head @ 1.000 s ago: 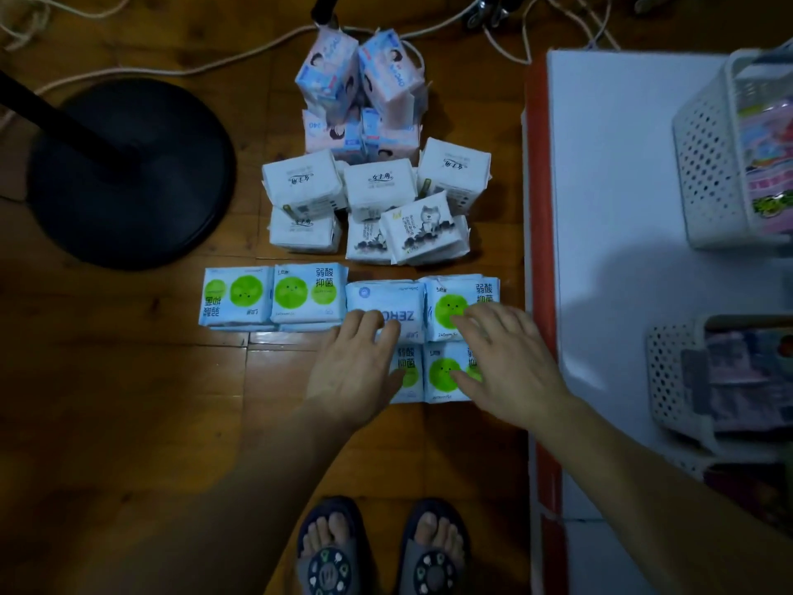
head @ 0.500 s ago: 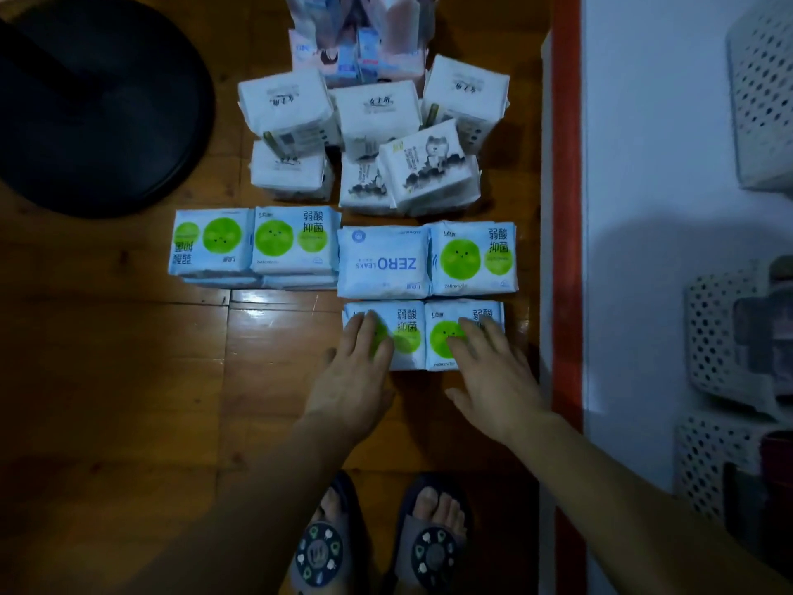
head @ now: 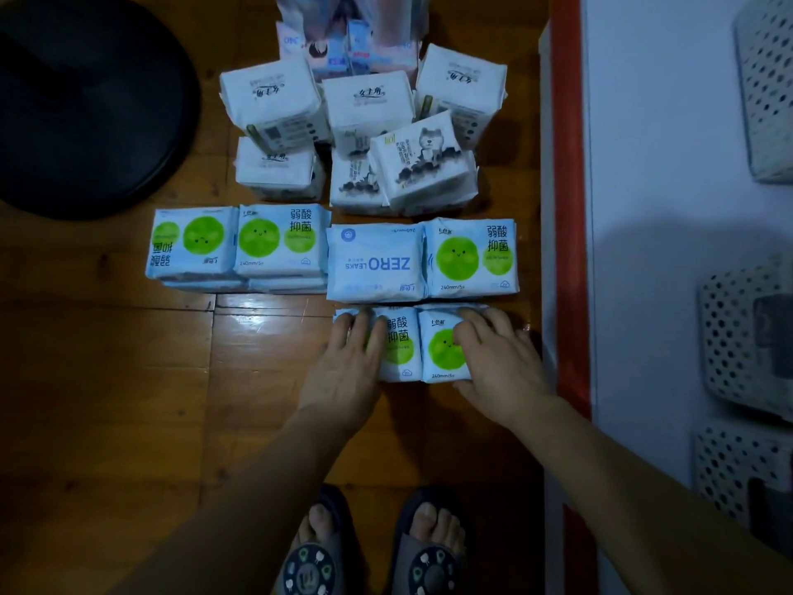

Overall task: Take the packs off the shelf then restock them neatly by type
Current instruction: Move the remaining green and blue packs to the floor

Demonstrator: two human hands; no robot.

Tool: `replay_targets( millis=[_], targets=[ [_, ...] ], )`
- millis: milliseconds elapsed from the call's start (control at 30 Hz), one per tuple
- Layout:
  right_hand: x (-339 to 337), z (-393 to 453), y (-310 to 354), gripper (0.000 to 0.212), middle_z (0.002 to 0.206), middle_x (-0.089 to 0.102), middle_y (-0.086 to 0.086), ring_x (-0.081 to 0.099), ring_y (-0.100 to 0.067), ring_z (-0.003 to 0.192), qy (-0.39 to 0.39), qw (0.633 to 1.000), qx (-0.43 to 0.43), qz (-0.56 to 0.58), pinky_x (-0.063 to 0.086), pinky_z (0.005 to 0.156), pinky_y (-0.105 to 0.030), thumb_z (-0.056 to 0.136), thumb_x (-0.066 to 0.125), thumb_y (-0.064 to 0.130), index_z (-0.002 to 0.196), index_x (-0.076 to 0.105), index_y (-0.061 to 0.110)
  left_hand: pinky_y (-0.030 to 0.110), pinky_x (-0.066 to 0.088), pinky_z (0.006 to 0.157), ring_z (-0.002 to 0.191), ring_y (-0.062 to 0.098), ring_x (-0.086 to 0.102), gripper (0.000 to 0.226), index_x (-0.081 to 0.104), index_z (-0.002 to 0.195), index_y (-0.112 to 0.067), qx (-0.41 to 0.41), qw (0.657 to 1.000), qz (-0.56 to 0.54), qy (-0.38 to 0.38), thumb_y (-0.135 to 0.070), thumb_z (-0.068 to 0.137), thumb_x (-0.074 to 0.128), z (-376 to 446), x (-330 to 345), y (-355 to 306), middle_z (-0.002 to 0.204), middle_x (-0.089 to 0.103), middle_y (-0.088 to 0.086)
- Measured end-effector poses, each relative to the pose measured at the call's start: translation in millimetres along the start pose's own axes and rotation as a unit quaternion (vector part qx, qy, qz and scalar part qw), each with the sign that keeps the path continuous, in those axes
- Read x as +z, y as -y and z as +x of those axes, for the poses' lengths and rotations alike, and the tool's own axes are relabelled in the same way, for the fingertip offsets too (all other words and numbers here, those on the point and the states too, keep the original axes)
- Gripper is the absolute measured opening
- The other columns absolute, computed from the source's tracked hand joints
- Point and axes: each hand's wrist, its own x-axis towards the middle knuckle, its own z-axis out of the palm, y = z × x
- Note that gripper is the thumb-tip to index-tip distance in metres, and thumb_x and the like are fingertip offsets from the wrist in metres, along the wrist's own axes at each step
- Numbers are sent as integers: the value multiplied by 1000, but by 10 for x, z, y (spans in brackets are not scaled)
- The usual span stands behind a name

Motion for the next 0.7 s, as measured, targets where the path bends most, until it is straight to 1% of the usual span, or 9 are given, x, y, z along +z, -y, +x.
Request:
replay_targets(
  millis=[100, 167, 267, 400, 467, 500, 567, 633, 700],
  targets=[
    [-4, 43, 56, 56, 150, 34, -4, 23, -29, 143, 2, 1000, 4, -7, 42, 98, -50, 79, 72, 23, 127, 43, 14, 44, 52, 81, 135, 28, 31, 75, 36, 140, -19, -10, 1000, -10, 1, -31, 76, 73, 12, -21, -24, 139, 41, 2],
    [-24, 22, 83, 54, 144, 36, -6, 24, -30, 143, -2, 1000, 2, 8, 47, 95, -53, 78, 70, 17, 124, 43, 13, 46, 52, 86, 139, 29, 26, 78, 33, 143, -17, 1, 999, -39, 5, -28, 76, 72, -18, -67, -37, 138, 37, 5],
    [-127, -128, 116, 54, 134, 43, -10, 32, -34, 137, -24, 999, -25, 22, 54, 85, -52, 69, 74, 12, 115, 46, 11, 42, 47, 101, 135, 29, 27, 87, 24, 151, -12, 23, 997, -70, 20, -24, 79, 71, -150, -232, -33, 138, 34, 10],
    [-563, -439, 224, 51, 122, 51, -11, 47, -33, 121, -69, 996, -59, 16, 56, 73, -46, 62, 77, 14, 106, 51, 11, 37, 42, 105, 139, 28, 21, 93, 14, 155, -14, 47, 997, -64, 11, -31, 83, 70, -431, -703, -53, 147, 25, 10],
    [-887, -596, 308, 51, 121, 52, -10, 50, -32, 117, -91, 993, -68, 18, 55, 69, -44, 62, 77, 14, 106, 51, 12, 39, 40, 109, 144, 30, 16, 96, 9, 156, -15, 53, 997, -54, 5, -34, 84, 70, -586, -1018, -67, 153, 19, 11],
    [-1057, -672, 350, 53, 123, 51, -11, 50, -32, 118, -98, 993, -70, 19, 55, 70, -44, 63, 77, 15, 108, 51, 12, 41, 37, 112, 146, 30, 15, 98, 7, 157, -16, 56, 997, -50, 2, -35, 84, 70, -665, -1185, -75, 156, 17, 11],
    [-1426, -822, 434, 59, 133, 50, -12, 47, -33, 124, -106, 992, -71, 17, 55, 79, -48, 65, 76, 16, 118, 50, 12, 43, 37, 114, 146, 30, 16, 99, 7, 157, -17, 59, 997, -47, -15, -36, 83, 70, -820, -1542, -89, 157, 19, 9],
    [-1822, -980, 524, 72, 142, 47, -11, 43, -34, 131, -110, 991, -72, 14, 54, 88, -50, 66, 76, 19, 130, 45, 12, 42, 41, 111, 145, 29, 19, 98, 9, 156, -18, 61, 996, -46, -39, -36, 81, 70, -973, -1941, -106, 154, 24, 6],
    [-2243, -1146, 627, 85, 145, 45, -8, 39, -31, 135, -112, 991, -67, 6, 52, 91, -50, 66, 76, 24, 141, 37, 14, 44, 44, 108, 142, 29, 23, 99, 12, 155, -17, 68, 995, -41, -56, -34, 78, 72, -1117, -2365, -128, 150, 28, 6]
  ],
)
